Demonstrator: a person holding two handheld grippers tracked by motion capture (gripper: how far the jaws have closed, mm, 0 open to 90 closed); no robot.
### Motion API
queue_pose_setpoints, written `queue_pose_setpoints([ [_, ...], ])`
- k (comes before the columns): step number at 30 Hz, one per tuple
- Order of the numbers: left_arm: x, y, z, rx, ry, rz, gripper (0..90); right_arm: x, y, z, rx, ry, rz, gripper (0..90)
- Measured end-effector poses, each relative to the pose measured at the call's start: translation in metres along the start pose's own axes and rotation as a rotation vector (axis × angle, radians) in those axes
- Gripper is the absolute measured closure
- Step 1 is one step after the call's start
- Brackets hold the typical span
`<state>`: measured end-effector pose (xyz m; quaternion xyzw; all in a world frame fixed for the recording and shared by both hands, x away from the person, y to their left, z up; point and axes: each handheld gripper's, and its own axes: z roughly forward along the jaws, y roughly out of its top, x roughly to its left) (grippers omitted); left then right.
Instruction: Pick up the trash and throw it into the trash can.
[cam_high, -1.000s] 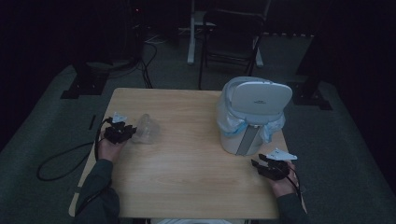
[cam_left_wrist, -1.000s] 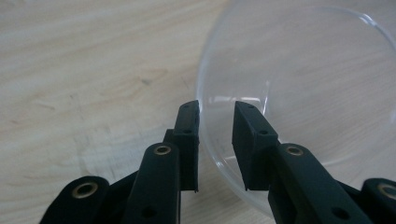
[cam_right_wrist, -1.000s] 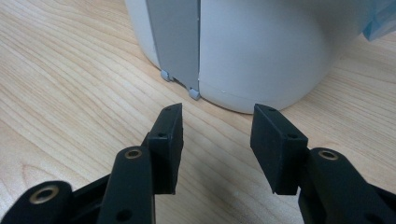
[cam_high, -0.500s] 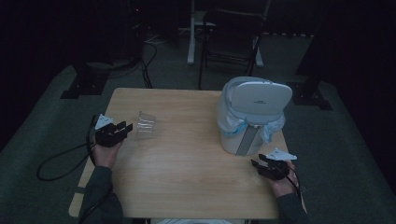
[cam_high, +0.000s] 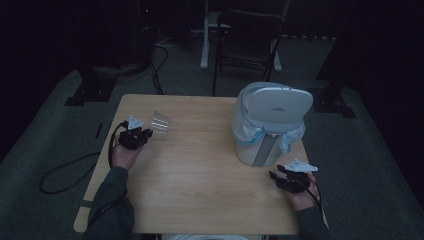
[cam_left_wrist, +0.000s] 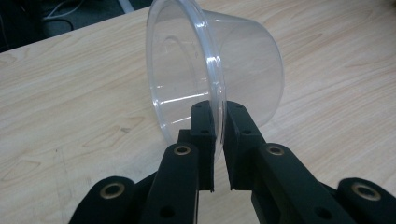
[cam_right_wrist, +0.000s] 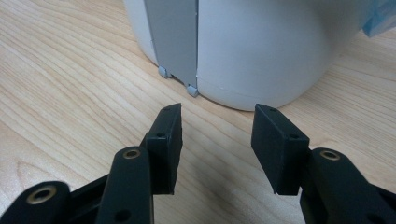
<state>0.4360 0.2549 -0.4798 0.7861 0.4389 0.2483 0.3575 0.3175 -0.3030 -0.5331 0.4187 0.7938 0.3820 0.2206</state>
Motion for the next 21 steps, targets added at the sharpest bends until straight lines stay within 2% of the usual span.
queue_pose_setpoints([
  [3, 0.003, 0.005, 0.002, 0.004, 0.003, -0.001, 84.4, 0.001, 0.000, 0.000, 0.001, 0.003, -0.003, 52.1],
  [10, 0.005, 0.002, 0.001, -0.015, -0.012, -0.021, 84.3, 0.001, -0.002, 0.004, 0.023, 0.010, -0.008, 51.4],
  [19, 0.007, 0.006, -0.008, -0.045, -0.040, -0.038, 84.3, 0.001, -0.004, 0.010, 0.045, 0.011, -0.015, 50.7],
  [21, 0.006, 0.008, -0.010, -0.052, -0.046, -0.037, 84.4, 0.002, -0.005, 0.013, 0.061, 0.023, -0.023, 50.1],
])
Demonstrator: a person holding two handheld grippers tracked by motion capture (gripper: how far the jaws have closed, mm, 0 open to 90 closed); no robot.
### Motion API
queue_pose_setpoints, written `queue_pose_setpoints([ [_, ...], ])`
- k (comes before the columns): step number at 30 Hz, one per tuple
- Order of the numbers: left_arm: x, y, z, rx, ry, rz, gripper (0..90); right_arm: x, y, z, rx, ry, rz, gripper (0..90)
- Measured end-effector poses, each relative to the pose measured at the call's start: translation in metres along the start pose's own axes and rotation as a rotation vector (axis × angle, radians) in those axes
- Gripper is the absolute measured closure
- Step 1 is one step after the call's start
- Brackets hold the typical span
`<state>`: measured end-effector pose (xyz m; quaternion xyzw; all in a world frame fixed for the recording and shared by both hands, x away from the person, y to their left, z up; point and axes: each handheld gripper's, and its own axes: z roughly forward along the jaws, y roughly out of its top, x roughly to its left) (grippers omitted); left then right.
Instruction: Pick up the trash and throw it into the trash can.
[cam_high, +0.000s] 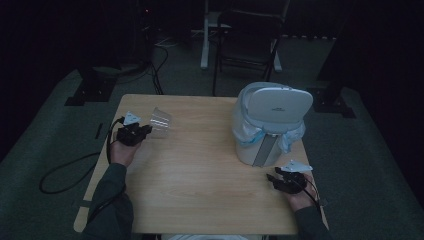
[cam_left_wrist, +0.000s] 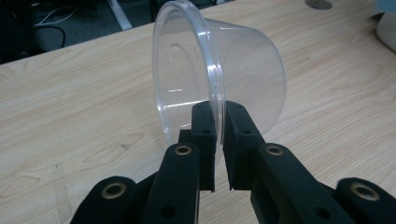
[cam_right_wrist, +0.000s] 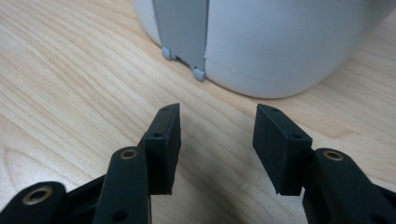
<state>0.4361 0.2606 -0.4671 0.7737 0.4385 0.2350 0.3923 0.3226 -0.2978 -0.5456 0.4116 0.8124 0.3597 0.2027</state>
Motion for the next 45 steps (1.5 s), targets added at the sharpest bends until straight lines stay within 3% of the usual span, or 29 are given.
queue_pose_setpoints([
  [12, -0.007, 0.020, -0.007, -0.023, -0.039, 0.028, 84.3, 0.002, 0.000, 0.004, -0.010, 0.044, -0.015, 44.8],
  [29, -0.014, 0.045, -0.008, -0.053, -0.093, 0.053, 84.3, 0.001, 0.000, 0.005, 0.004, 0.063, -0.005, 36.8],
  [45, -0.027, 0.071, -0.009, -0.085, -0.133, 0.101, 84.3, 0.001, 0.001, 0.006, 0.006, 0.066, -0.009, 35.6],
])
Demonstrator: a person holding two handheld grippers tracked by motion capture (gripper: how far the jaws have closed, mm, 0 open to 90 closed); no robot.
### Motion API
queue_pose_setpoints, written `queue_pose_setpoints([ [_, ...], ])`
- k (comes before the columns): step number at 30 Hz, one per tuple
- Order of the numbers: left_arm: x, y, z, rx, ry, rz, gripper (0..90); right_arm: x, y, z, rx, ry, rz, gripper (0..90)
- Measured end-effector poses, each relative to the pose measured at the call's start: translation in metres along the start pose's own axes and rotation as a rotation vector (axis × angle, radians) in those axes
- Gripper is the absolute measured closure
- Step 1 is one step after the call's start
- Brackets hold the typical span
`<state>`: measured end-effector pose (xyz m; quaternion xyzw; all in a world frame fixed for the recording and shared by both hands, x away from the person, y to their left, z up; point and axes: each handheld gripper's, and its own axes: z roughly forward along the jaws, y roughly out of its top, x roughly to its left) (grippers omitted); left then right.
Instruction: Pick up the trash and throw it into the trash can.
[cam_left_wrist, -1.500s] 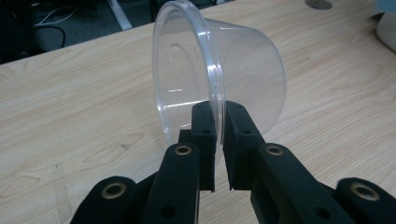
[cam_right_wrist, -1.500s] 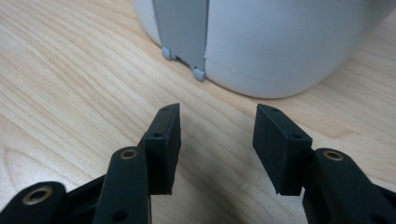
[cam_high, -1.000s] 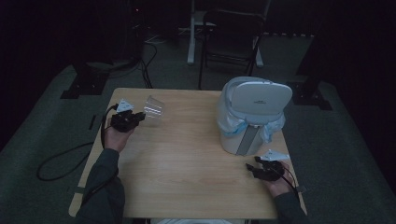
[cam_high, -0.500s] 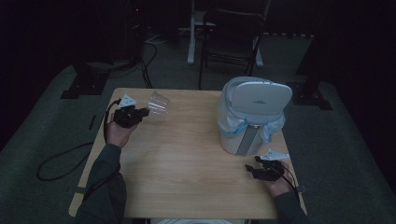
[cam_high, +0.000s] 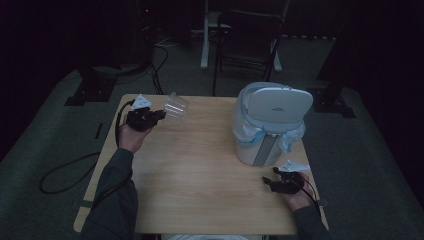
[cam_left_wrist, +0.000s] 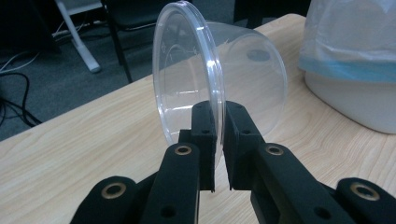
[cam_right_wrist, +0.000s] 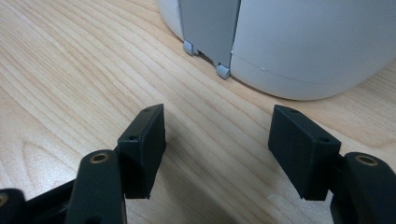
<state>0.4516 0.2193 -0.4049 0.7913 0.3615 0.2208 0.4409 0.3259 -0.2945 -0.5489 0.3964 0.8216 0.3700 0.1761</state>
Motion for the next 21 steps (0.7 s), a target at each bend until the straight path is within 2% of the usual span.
queue_pose_setpoints([
  [21, -0.009, 0.031, 0.001, -0.042, -0.038, 0.040, 84.3, 0.000, 0.000, 0.000, 0.000, 0.000, -0.001, 35.3],
])
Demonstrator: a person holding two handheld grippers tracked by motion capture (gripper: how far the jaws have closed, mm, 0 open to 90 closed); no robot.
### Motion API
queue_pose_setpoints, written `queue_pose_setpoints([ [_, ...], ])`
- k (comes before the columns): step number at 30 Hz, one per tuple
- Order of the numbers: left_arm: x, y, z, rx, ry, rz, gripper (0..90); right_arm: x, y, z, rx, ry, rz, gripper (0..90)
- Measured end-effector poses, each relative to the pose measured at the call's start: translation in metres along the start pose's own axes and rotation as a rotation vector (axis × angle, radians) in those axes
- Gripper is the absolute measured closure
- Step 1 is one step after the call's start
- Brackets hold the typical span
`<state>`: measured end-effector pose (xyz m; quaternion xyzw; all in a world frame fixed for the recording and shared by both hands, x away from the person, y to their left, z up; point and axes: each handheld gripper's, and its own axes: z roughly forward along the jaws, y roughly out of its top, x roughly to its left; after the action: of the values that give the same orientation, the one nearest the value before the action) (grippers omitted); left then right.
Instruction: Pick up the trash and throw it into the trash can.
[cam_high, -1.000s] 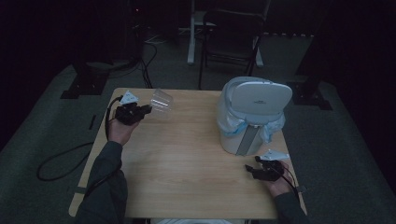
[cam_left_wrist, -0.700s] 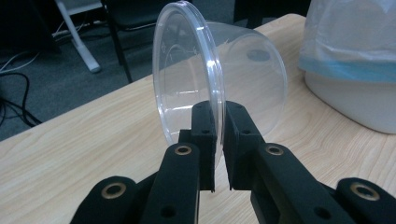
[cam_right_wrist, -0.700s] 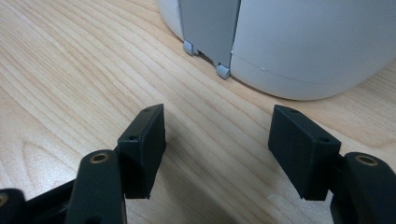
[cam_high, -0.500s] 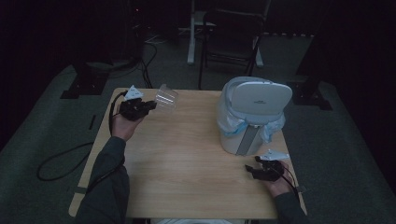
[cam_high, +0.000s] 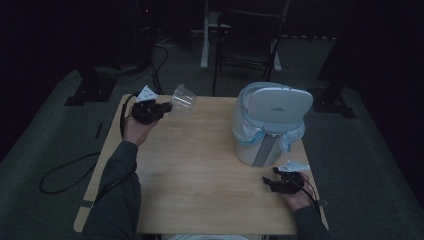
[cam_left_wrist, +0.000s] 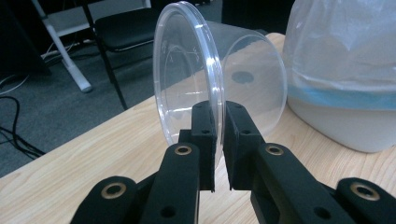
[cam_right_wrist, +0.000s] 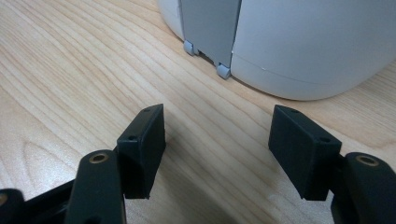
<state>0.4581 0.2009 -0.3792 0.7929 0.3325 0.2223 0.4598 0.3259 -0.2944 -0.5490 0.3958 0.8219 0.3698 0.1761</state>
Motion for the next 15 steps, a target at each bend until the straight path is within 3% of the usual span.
queue_pose_setpoints([
  [15, -0.005, 0.022, -0.001, -0.038, -0.052, 0.016, 84.3, 0.000, 0.000, 0.000, 0.000, 0.001, 0.000, 35.1],
])
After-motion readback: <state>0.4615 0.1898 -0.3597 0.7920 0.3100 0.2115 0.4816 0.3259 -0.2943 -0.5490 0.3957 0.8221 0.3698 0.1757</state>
